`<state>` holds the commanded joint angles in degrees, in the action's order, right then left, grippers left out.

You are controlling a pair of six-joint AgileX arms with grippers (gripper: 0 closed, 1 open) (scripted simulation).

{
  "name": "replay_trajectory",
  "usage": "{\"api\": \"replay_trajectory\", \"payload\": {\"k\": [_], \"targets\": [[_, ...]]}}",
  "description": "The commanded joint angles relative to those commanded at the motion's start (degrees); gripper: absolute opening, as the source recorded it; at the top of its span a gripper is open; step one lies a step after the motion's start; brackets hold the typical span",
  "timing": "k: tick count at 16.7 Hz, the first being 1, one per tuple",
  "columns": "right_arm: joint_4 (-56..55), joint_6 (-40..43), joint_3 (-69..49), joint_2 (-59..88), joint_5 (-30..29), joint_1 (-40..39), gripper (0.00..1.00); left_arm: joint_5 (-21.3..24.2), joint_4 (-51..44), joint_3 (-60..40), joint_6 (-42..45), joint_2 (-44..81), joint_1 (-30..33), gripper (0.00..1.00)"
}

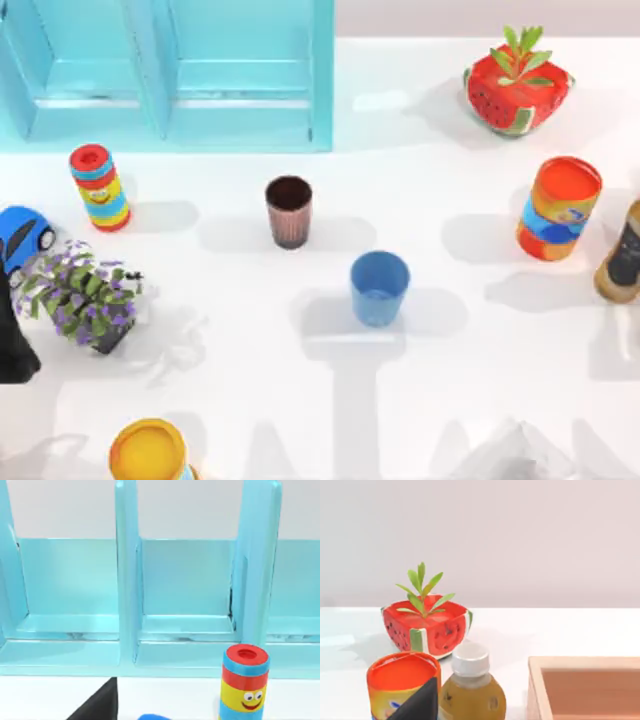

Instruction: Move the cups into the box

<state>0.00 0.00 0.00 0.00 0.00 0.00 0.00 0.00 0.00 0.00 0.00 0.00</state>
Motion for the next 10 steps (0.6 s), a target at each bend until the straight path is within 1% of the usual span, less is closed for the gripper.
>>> {"api": "replay_trajectory", "payload": {"k": [3,5,7,10], "targets": [[0.21,-0.07,-0.44,0.27,0.04,-0.19,1.0,0.0,0.0,0.0,0.0,0.0,0.0,1.0],[1.36,-0.51,-2.96,1.9,0.21,-1.25,1.0,0.0,0.0,0.0,0.0,0.0,0.0,1.0],[3.42,-1.41,-7.76,5.1,0.43,-3.02,1.0,0.0,0.0,0.0,0.0,0.0,0.0,1.0],[7.83,-3.71,-18.69,12.31,0.58,-6.51,1.0,0.0,0.0,0.0,0.0,0.0,0.0,1.0]]}}
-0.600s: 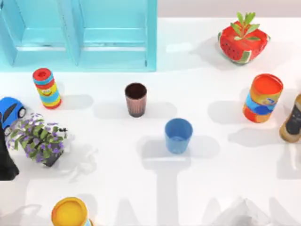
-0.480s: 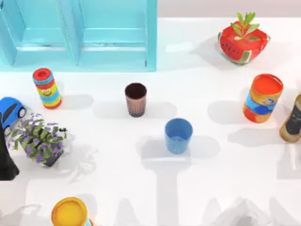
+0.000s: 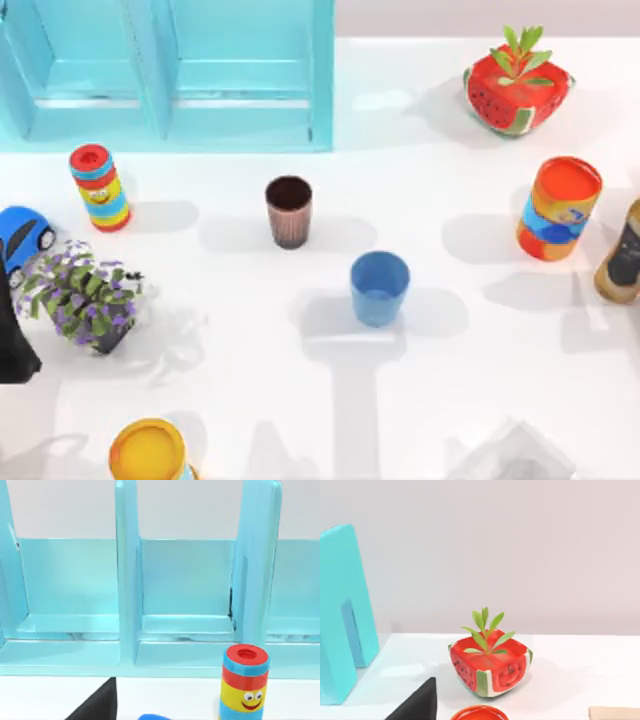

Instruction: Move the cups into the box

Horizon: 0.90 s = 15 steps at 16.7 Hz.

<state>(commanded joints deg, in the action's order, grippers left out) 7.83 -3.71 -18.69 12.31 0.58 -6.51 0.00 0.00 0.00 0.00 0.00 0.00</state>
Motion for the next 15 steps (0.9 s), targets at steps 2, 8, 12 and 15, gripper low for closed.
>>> {"api": "replay_trajectory", "payload": {"k": [2,8,12,15], "targets": [[3.57,-2.14,-9.24,5.94,-0.07,-2.61,1.0,0.0,0.0,0.0,0.0,0.0,0.0,1.0],[16.61,-10.69,-43.44,27.95,-0.89,-11.0,1.0,0.0,0.0,0.0,0.0,0.0,0.0,1.0],[27.08,-17.41,-70.53,46.72,-2.28,-16.09,1.0,0.0,0.0,0.0,0.0,0.0,0.0,1.0],[36.0,-22.54,-90.84,62.98,-4.09,-19.29,1.0,0.0,0.0,0.0,0.0,0.0,0.0,1.0]]}}
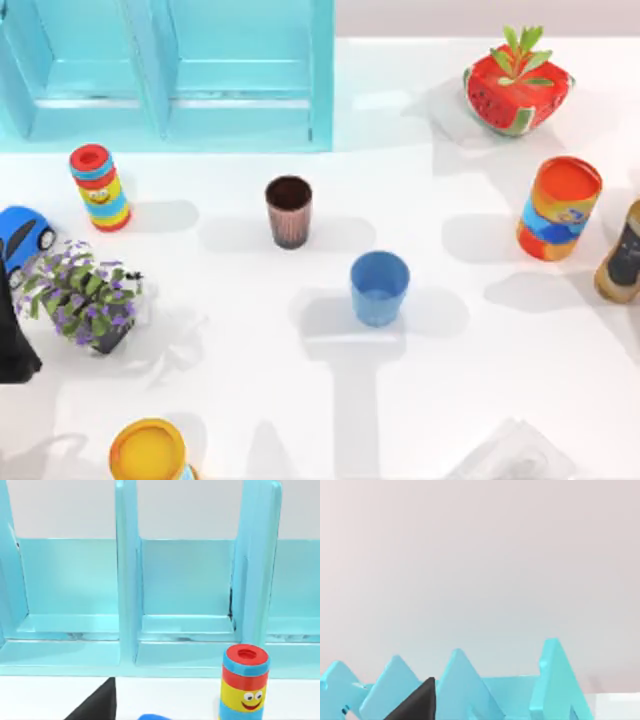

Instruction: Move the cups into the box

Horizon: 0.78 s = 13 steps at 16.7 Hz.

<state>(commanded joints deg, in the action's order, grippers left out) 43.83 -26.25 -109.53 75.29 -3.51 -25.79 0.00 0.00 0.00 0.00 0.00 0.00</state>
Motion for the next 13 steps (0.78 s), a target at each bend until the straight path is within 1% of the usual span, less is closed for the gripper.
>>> {"api": "replay_trajectory", "payload": {"k": [4,7,10,13], "targets": [[13.56,-6.38,-24.38,24.03,-2.87,-4.09,1.0,0.0,0.0,0.0,0.0,0.0,0.0,1.0],[24.45,-10.37,-39.66,42.77,-4.75,-7.51,1.0,0.0,0.0,0.0,0.0,0.0,0.0,1.0],[35.0,-13.37,-51.67,59.9,-6.24,-11.08,1.0,0.0,0.0,0.0,0.0,0.0,0.0,1.0],[44.04,-15.3,-60.1,72.73,-7.51,-14.16,1.0,0.0,0.0,0.0,0.0,0.0,0.0,1.0]]}}
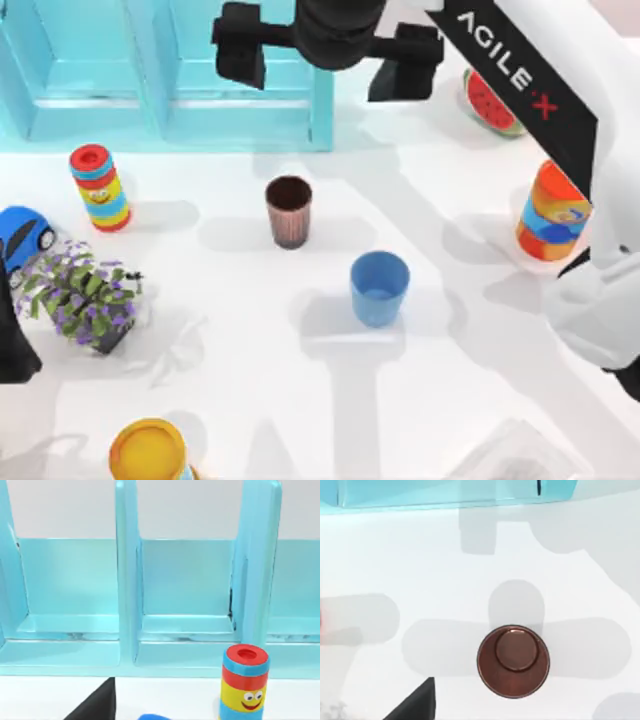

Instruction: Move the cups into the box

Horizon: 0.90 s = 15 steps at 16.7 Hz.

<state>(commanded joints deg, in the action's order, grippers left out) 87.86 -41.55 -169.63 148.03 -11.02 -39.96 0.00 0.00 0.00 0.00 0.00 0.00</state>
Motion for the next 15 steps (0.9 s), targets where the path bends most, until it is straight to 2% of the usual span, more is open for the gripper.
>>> {"api": "replay_trajectory", "payload": {"k": [5,11,15], "targets": [[8.1,-1.2,-6.44,9.62,-1.33,-2.58,1.0,0.0,0.0,0.0,0.0,0.0,0.0,1.0],[7.99,-1.13,-6.44,10.06,-1.25,-2.3,1.0,0.0,0.0,0.0,0.0,0.0,0.0,1.0],[7.81,-0.62,-11.81,15.16,-1.29,-2.0,1.0,0.0,0.0,0.0,0.0,0.0,0.0,1.0]]}}
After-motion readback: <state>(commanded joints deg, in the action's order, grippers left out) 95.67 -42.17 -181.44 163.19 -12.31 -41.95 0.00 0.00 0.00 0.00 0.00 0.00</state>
